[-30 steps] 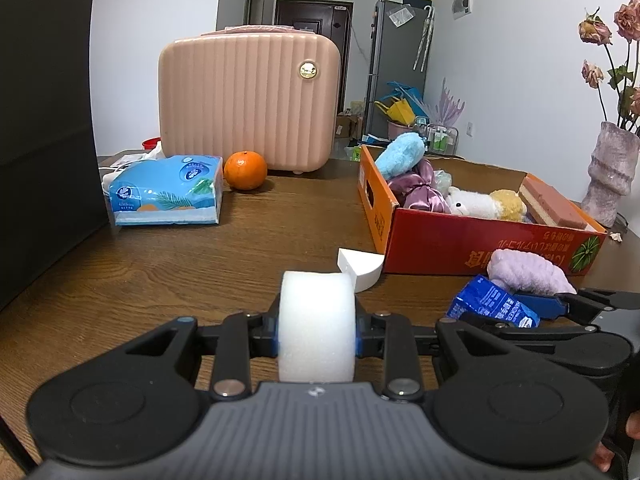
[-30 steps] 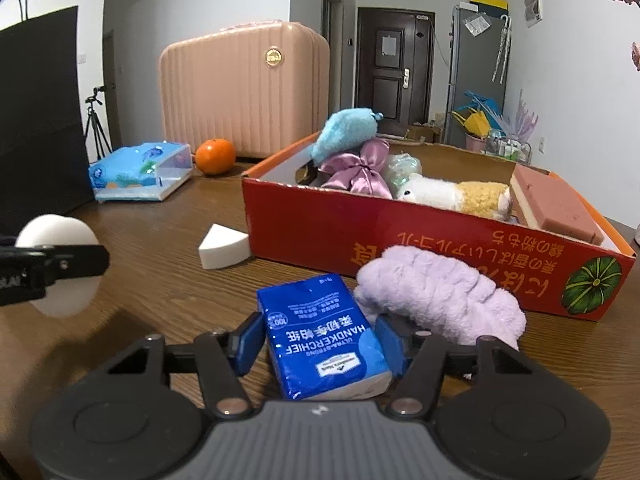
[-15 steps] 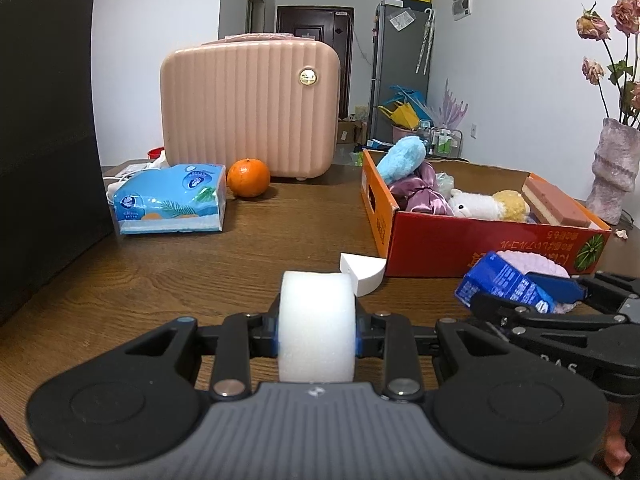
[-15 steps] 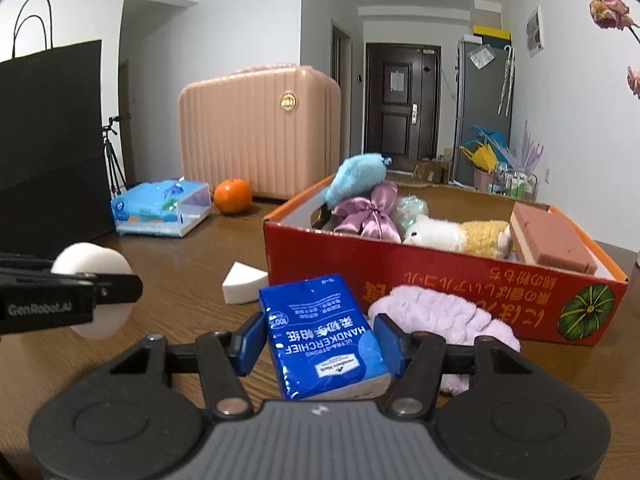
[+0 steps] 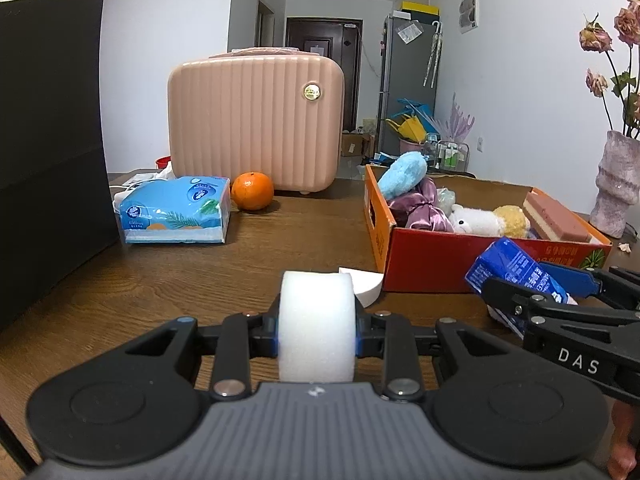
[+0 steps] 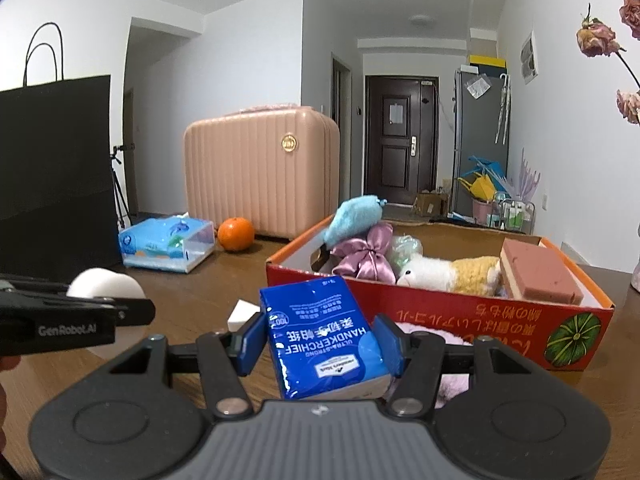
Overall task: Organize soft objects
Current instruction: 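Carry the white foam roll and blue tissue pack over the box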
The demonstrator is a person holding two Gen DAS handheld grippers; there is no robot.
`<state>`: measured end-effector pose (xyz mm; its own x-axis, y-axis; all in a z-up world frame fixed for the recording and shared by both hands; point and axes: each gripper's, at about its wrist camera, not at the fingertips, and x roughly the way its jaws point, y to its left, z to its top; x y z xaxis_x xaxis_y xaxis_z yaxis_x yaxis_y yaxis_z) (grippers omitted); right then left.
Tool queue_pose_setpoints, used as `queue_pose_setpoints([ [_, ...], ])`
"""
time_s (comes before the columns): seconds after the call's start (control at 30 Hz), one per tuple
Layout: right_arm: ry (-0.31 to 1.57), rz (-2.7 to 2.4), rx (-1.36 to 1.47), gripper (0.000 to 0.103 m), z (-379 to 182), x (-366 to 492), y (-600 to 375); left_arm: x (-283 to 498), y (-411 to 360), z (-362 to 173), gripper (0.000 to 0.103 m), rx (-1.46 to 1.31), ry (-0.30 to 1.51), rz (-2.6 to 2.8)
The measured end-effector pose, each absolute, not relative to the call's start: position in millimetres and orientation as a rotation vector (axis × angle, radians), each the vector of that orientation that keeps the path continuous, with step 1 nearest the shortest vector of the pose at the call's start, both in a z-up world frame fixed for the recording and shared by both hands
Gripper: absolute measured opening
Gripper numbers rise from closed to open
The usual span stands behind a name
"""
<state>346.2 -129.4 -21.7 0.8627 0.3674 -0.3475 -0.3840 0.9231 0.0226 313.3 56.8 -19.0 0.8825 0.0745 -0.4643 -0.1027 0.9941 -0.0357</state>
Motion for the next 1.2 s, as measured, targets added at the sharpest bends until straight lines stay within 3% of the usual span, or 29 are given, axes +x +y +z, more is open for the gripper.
queue_pose_setpoints([
  [1.2, 0.199, 0.265, 0.019, 0.057, -3, 367, -179, 352, -4, 23, 0.03, -0.099, 0.376, 0.112],
])
